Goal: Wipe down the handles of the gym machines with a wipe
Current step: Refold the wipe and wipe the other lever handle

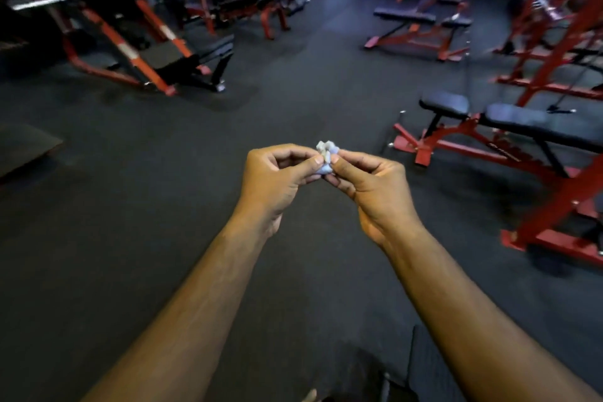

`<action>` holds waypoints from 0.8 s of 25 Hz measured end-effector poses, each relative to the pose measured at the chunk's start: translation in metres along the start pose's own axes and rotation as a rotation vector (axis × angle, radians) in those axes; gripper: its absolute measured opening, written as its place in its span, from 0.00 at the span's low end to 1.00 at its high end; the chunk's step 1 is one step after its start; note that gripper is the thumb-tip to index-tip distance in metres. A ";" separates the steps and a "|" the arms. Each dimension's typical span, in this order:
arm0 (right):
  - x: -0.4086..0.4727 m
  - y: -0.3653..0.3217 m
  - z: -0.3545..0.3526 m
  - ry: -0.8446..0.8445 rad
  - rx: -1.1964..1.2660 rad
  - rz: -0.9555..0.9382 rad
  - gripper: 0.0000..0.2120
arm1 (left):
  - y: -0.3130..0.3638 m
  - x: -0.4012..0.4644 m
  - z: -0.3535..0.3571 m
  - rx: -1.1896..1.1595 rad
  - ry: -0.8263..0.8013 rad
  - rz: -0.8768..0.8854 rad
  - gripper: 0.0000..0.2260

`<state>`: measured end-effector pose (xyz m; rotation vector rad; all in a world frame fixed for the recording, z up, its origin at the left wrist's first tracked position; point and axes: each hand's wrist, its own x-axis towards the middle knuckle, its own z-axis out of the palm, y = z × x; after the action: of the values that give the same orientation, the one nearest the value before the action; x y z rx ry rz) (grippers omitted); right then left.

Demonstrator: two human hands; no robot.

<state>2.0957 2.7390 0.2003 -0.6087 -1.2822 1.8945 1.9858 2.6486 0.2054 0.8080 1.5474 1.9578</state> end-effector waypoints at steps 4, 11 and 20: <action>0.101 -0.025 -0.051 0.175 -0.068 -0.056 0.10 | -0.028 0.118 0.072 -0.058 -0.184 -0.053 0.00; 0.250 -0.078 -0.213 0.605 -0.087 -0.277 0.09 | -0.091 0.298 0.283 -0.124 -0.645 -0.137 0.03; 0.333 -0.156 -0.379 1.197 -0.029 -0.485 0.10 | -0.136 0.403 0.547 -0.145 -1.286 -0.242 0.01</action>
<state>2.2222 3.2514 0.2075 -1.0839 -0.5557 0.8029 2.1062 3.3308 0.2226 1.3321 0.6439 0.9157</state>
